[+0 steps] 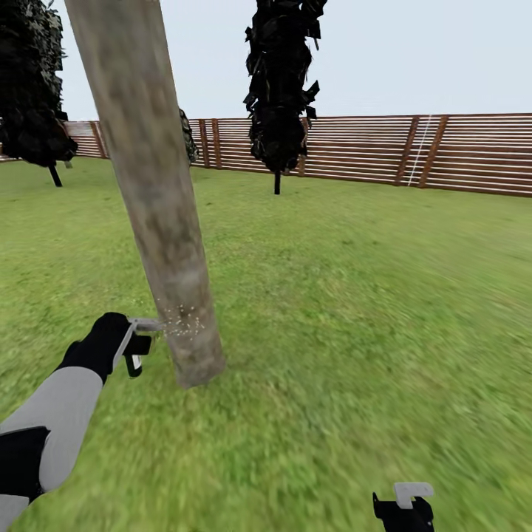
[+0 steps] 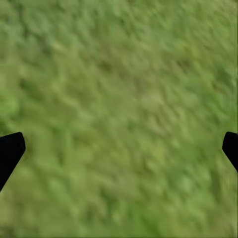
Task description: In the garden, pick up the pesticide atomizer on the floor and spray pesticide onto both trees until each tree trunk is fully covered.
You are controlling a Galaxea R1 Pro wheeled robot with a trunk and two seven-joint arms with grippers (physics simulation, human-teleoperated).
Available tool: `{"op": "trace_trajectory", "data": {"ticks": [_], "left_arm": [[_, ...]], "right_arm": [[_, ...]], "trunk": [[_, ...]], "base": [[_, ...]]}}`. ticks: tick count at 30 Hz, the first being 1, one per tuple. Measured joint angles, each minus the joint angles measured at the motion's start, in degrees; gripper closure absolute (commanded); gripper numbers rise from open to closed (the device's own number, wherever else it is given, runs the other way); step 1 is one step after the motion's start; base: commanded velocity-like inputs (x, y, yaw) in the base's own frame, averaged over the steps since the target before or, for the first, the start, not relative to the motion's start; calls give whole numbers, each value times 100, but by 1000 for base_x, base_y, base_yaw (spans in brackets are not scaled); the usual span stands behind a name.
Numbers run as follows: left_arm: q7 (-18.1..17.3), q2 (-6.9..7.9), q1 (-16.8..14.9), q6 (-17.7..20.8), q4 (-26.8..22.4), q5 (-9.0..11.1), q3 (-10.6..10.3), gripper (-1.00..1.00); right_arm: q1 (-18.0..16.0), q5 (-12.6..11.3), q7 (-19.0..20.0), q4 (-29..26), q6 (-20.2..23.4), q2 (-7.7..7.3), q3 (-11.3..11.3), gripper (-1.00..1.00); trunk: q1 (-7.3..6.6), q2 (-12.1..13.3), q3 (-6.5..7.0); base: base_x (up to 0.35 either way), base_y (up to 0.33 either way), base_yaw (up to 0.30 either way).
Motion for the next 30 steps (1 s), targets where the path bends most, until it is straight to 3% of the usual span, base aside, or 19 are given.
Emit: {"op": "trace_trajectory", "data": {"ticks": [19,30], "left_arm": [[49,-195,-47,-9,-12,2,16,100],[51,-199,-23,-10,-6,-11,16,100]], "right_arm": [[0,3,-2,0,-5,-8,1,-100],[0,2,-2,0,-5,-8,1,-100]], "trunk": [[-1,0,0],[0,0,0]], "base": [[95,-249,17],[6,-275,4]]}}
